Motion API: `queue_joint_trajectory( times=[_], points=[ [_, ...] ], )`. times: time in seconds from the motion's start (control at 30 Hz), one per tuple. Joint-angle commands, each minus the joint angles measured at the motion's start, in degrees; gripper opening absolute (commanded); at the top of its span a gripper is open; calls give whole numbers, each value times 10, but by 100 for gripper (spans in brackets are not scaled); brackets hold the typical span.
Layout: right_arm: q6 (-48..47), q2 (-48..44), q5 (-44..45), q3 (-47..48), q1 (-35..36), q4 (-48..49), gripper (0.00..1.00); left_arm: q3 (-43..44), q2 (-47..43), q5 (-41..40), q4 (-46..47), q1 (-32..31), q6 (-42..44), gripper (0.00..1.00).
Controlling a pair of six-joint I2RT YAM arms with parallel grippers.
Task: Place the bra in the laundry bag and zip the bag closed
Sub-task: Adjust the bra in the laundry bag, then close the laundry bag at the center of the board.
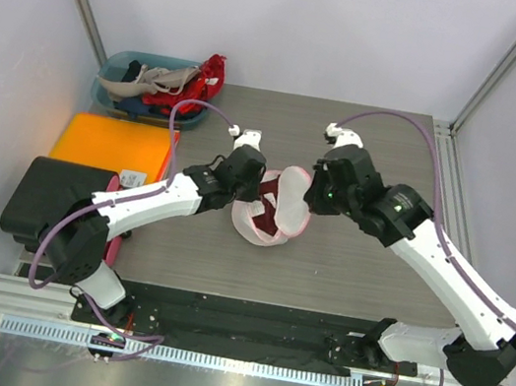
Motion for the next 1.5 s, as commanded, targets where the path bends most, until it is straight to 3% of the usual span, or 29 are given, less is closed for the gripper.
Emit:
queue_joint_trajectory(
  times=[0.0, 0.1, 0.23, 0.27, 0.5, 0.6, 0.8, 0.9, 1.07, 1.27, 1.37, 1.4, 1.47],
  points=[
    [39, 36, 106, 53, 65, 11, 2, -3, 5, -9, 49, 4, -26, 0],
    [37, 55, 146, 67, 80, -14, 2, -5, 1, -2, 44, 6, -28, 8],
    [40, 30, 186, 57, 79, -24, 2, -39, -48, -14, 47, 7, -24, 50],
    [41, 27, 185, 57, 79, -25, 3, -48, -83, -19, 49, 7, -22, 53],
    [46, 33, 173, 69, 80, -26, 3, -186, -295, 8, 158, -7, 47, 55],
    [54, 31, 176, 69, 79, -24, 4, -214, -338, 14, 202, -61, 109, 57],
    [76, 26, 154, 66, 78, -9, 5, -266, -309, -37, 356, -217, 246, 62],
    [82, 25, 138, 65, 77, -8, 5, -270, -265, -69, 423, -265, 318, 67],
    [85, 18, 129, 64, 78, -8, 5, -211, -167, -134, 455, -282, 360, 75],
    [90, 15, 113, 64, 78, -8, 4, -104, -78, -224, 385, -282, 373, 70],
    [90, 9, 109, 61, 78, -6, 5, -85, -54, -249, 378, -280, 373, 44],
    [90, 6, 109, 60, 78, -6, 5, -83, -55, -250, 368, -277, 370, 29],
    [90, -5, 122, 53, 78, -6, 9, -87, -74, -212, 348, -264, 339, 16]
  ],
)
